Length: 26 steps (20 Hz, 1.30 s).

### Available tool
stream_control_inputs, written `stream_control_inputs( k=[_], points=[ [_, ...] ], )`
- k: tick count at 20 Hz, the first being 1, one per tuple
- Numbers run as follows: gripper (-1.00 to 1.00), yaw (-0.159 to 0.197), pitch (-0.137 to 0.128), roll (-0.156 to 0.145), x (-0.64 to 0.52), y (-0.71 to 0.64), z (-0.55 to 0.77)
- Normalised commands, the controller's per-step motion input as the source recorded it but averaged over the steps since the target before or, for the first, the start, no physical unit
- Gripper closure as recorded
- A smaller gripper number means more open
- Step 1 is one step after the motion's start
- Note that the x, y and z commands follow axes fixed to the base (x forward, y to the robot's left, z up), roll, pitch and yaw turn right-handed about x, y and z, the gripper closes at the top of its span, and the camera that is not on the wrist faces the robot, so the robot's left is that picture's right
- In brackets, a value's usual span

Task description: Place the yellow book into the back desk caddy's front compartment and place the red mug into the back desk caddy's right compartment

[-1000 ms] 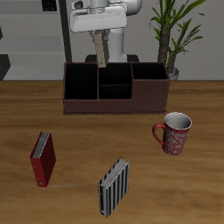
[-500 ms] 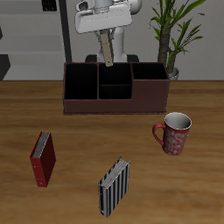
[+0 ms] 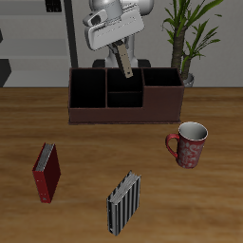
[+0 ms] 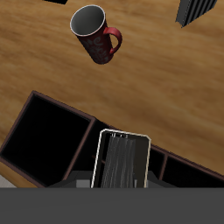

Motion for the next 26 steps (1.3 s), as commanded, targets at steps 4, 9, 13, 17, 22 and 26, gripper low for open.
stream_control_inputs(
  k=[4, 9, 13, 17, 22, 26],
  points=[
    [1.0, 0.345, 0.006, 0.002, 0.22, 0.03, -0.05],
    [1.0, 0.285, -0.013, -0.017, -0.01, -0.01, 0.01],
    [1.0, 0.33, -0.03, -0.013, -0.1, -0.05, 0.02],
    [1.0, 0.18, 0.015, -0.041, -0.02, 0.01, 0.0],
    [1.0, 0.302, -0.113, -0.065, -0.03, 0.04, 0.14],
    [1.0, 0.281, -0.087, -0.016, 0.01, 0.0, 0.11]
  ],
)
